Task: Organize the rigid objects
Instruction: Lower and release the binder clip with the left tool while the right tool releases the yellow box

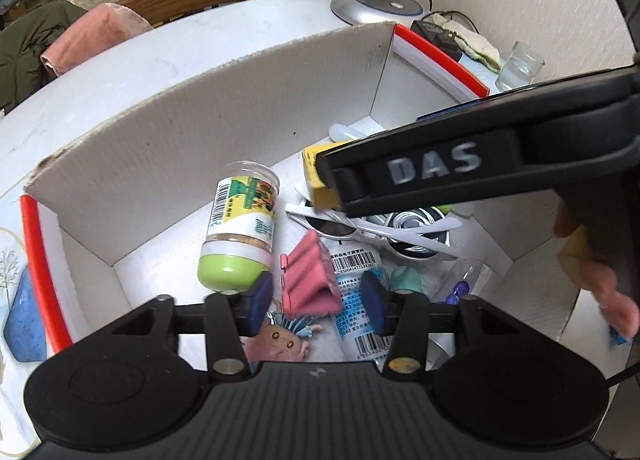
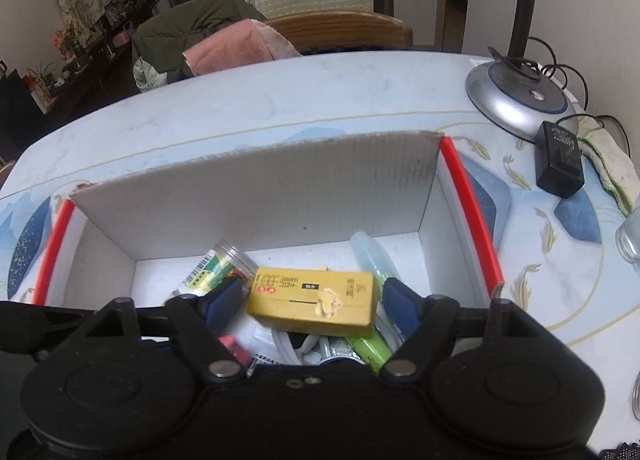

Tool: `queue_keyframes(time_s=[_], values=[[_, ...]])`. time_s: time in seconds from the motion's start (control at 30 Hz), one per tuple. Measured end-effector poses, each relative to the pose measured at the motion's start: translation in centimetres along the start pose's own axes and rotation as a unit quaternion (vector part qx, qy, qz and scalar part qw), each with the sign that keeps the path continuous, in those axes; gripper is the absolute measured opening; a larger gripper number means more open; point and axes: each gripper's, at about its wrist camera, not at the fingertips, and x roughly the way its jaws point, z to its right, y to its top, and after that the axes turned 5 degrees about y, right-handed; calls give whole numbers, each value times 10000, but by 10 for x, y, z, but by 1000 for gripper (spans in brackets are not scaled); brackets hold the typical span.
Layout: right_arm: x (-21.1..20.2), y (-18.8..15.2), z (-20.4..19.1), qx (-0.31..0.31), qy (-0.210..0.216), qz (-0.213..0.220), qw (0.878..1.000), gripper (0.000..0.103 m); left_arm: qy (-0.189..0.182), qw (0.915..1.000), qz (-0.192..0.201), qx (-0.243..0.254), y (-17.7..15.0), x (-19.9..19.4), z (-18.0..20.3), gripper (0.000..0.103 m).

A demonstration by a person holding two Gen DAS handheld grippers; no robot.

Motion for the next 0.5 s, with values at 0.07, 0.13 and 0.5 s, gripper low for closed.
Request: queue_keyframes(time_s=[0.07, 0.13, 0.5], values=[[-9, -1, 1, 39, 72, 74, 9999, 81, -20, 10000, 91, -26, -2, -5, -1, 60], [-17, -3, 2, 87, 126, 139, 9998, 82, -65, 9998, 175, -50, -3, -10, -2, 61], [-69, -22, -15, -9, 340, 478, 9983, 85, -133, 9966, 801, -164, -20, -58, -12, 65]])
